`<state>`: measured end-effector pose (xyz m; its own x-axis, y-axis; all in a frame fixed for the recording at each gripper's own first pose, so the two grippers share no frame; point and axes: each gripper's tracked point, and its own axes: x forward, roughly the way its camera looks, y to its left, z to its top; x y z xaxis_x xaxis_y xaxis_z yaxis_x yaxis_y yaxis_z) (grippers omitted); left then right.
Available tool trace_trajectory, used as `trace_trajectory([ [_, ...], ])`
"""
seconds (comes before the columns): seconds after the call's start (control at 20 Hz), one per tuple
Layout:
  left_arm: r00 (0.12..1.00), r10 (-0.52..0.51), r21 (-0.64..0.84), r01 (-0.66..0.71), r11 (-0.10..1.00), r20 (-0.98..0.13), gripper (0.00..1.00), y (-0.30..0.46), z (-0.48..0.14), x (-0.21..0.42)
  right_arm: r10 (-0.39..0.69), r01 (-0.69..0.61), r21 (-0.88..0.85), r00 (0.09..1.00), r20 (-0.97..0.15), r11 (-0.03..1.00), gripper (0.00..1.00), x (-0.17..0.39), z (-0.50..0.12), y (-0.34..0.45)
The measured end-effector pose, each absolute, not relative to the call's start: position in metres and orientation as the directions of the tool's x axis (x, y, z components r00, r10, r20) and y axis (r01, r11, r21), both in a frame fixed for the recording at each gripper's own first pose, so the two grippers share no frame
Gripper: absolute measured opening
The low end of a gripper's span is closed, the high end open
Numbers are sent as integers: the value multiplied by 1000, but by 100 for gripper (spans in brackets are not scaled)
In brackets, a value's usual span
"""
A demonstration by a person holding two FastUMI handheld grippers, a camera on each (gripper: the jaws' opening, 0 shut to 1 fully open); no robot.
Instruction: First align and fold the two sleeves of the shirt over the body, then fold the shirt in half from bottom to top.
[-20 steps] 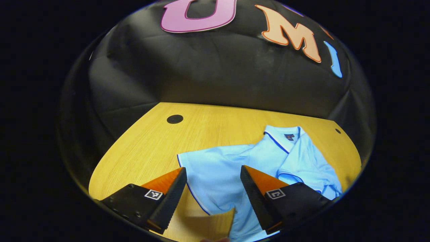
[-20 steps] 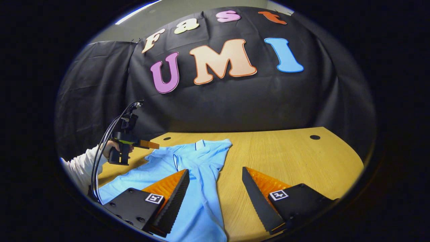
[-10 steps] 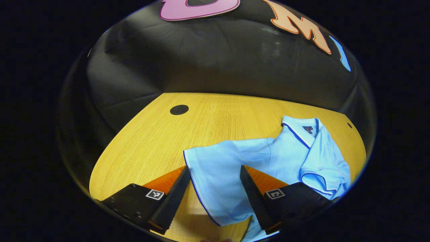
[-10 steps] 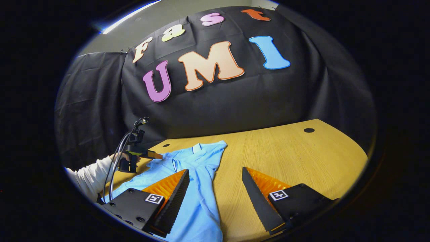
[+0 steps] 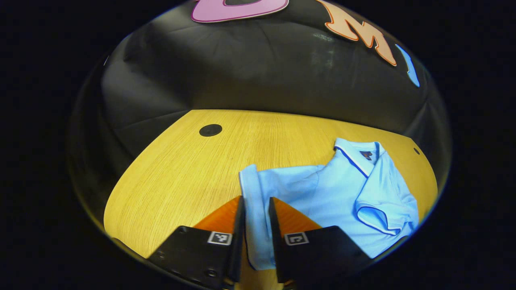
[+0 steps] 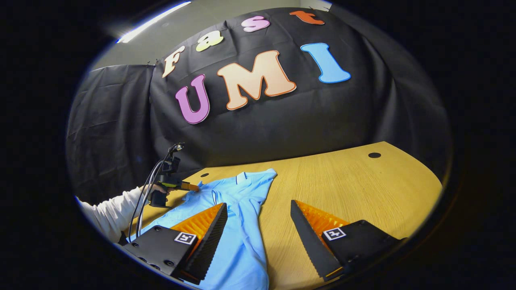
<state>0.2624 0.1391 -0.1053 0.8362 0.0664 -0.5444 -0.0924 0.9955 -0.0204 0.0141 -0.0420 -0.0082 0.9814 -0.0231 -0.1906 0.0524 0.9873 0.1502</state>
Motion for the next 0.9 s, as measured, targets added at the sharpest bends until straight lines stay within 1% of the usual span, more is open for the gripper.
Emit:
trace_trajectory([
  [0.05,840,55,-36,-88,995,-539,25,136,-104,263,-19,49,153,981,-191,987,98,14,-8,-42],
  [0.1,843,56,-47,-95,994,-534,7,136,-105,263,-15,45,155,981,-191,987,98,13,-8,-41],
  [0.15,846,55,-54,-98,994,-531,1,136,-105,264,-11,42,156,982,-190,987,98,13,-8,-41],
  [0.3,851,52,-89,-114,989,-522,0,136,-102,265,-10,39,153,982,-187,987,98,14,-8,-39],
  [0.5,856,6,-135,-88,987,-517,0,124,-94,262,-17,45,146,982,-186,988,98,14,-8,-43],
  [0.7,891,-50,-168,-30,985,-451,0,97,-53,261,-16,43,142,982,-190,989,97,11,-9,-43],
  [0.9,908,-125,-164,63,984,-400,0,44,-12,255,-14,42,138,980,-197,990,98,12,-13,-44],
])
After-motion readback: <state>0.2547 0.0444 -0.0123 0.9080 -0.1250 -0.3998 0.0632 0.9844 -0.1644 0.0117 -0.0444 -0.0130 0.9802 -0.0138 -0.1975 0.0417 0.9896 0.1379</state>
